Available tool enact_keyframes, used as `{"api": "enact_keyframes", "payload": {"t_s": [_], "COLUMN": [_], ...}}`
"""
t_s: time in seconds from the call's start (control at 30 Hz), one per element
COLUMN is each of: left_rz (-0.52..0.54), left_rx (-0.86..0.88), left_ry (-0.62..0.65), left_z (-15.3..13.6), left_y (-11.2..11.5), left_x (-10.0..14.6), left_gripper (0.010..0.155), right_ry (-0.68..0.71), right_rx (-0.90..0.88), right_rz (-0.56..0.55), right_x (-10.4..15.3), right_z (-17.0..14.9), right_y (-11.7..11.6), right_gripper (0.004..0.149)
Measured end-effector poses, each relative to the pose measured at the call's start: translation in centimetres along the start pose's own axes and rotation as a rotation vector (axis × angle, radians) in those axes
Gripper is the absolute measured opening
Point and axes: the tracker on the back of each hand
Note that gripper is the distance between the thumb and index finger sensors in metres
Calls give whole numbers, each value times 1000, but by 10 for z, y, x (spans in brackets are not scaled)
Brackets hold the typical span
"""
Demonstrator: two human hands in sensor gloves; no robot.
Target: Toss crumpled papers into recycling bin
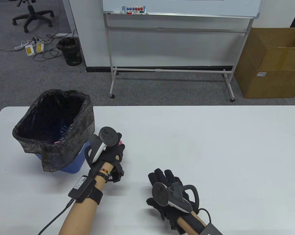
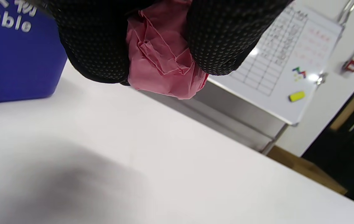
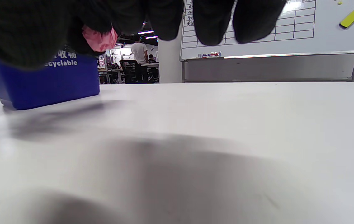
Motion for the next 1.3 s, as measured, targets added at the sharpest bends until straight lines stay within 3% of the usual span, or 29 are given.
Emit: {"api": "enact_keyframes", "payload": {"t_s": [0.23, 0.4, 0.6, 0.7, 0.77, 0.93, 1.0, 1.03, 1.13, 1.3], "left_rz": [67, 256, 543, 594, 565, 671, 570, 462, 438, 421], "left_rx": [118, 203, 174, 136, 152, 82, 39, 24, 101, 84], "left_ry": [126, 201, 83, 6, -27, -138, -162, -186, -139, -22], "left_z": [15, 17, -1, -14, -22, -47, -55, -59, -64, -54], "left_y": [-54, -103, -150, -166, -172, -180, -177, -173, -164, -150], "left_x": [23, 34, 43, 40, 36, 26, 16, 13, 12, 21], "left_gripper": [63, 63, 62, 62, 61, 62, 72, 77, 80, 78], "right_ry": [0, -1, -10, -14, -17, -24, -26, -27, -29, -44], "right_rx": [-5, -10, -7, -4, -5, -6, -6, -7, -6, -6], "right_rz": [-10, -13, -2, 2, 3, 5, 6, 6, 7, 8], "right_x": [1, 2, 1, 0, -1, -1, -1, -1, -2, -5], "right_z": [1, 1, 0, -1, -1, -2, -2, -2, -2, -4], "right_y": [1, 1, -1, -1, -1, 0, 1, 1, 1, 1], "right_gripper": [91, 91, 91, 91, 91, 91, 91, 91, 91, 91]}}
Point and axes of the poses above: the tracker on the back of each hand, its own z axis roughly to the thumb side, its own x axis roughly from the fingertips to the wrist, y = z × x, and after that the axes turned 12 degrees about -y, right-handed
